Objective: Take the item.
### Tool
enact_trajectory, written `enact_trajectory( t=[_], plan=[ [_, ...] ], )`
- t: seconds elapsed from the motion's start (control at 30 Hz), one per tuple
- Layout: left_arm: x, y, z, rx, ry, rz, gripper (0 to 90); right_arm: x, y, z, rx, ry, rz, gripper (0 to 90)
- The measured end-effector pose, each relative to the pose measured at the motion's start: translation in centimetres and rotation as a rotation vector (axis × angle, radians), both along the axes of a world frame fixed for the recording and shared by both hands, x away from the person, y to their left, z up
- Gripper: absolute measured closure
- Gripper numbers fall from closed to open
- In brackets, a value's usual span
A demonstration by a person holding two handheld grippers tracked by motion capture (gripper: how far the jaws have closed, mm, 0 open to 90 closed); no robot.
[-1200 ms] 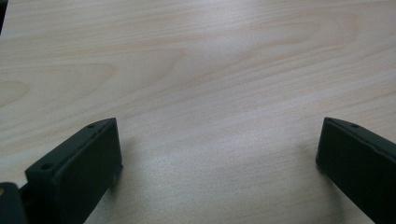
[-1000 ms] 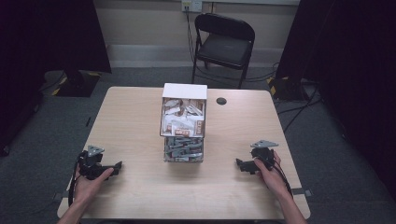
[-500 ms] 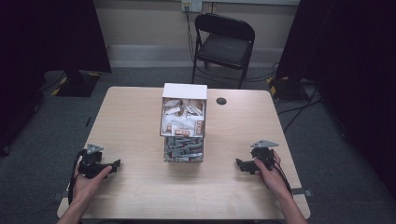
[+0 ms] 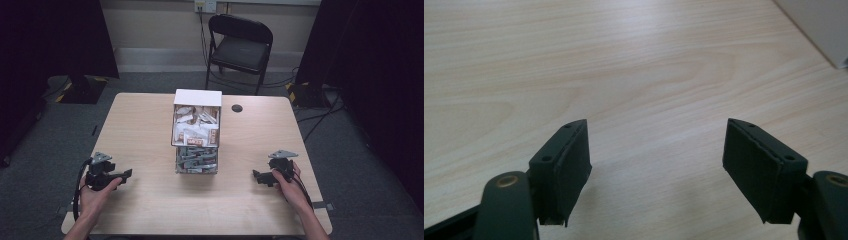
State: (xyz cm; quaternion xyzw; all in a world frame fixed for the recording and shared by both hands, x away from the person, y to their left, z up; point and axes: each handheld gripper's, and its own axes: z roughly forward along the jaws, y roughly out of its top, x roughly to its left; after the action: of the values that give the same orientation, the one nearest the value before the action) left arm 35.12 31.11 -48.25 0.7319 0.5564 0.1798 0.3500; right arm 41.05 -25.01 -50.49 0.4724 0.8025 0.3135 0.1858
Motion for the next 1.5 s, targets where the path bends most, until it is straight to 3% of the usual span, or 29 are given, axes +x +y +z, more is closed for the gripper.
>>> enact_trajectory(
  t=[0.17, 0.47, 0.57, 0.6, 0.63, 0.73, 0.93, 1.17, 1.5],
  plan=[
    [-0.4, -0.8, 0.7, -0.039, -0.04, -0.038, 30.5, 0.0, 0.0, 0.0, 0.001, 0.001, 0.002, 0.0],
    [-1.0, -1.5, 1.9, -0.056, -0.102, -0.093, 33.1, 0.0, 0.0, 0.0, 0.001, 0.001, 0.002, 0.0],
    [-1.2, -1.6, 2.2, -0.08, -0.104, -0.105, 34.3, 0.0, 0.0, 0.0, 0.0, 0.001, 0.002, 0.0],
    [-1.3, -1.6, 2.4, -0.116, -0.088, -0.108, 36.6, 0.0, 0.0, 0.0, 0.001, 0.001, 0.002, 0.0],
    [-1.4, -1.6, 2.4, -0.125, -0.085, -0.105, 37.7, 0.0, 0.0, 0.0, 0.0, 0.001, 0.002, 0.0],
    [-1.8, -1.9, 3.0, -0.091, -0.117, -0.131, 39.0, 0.0, 0.0, 0.0, 0.001, 0.001, 0.002, 0.0],
    [-2.2, -2.9, 4.1, -0.107, -0.159, -0.181, 42.0, 0.0, 0.0, 0.0, 0.001, 0.001, 0.004, 0.0],
    [-2.3, -4.0, 4.7, -0.143, -0.15, -0.266, 47.5, 0.0, 0.0, 0.0, 0.001, 0.001, 0.004, 0.0],
    [-2.1, -6.3, 5.2, -0.137, -0.161, -0.349, 50.0, 0.1, 0.0, 0.0, 0.0, 0.001, 0.006, 0.0]
  ],
)
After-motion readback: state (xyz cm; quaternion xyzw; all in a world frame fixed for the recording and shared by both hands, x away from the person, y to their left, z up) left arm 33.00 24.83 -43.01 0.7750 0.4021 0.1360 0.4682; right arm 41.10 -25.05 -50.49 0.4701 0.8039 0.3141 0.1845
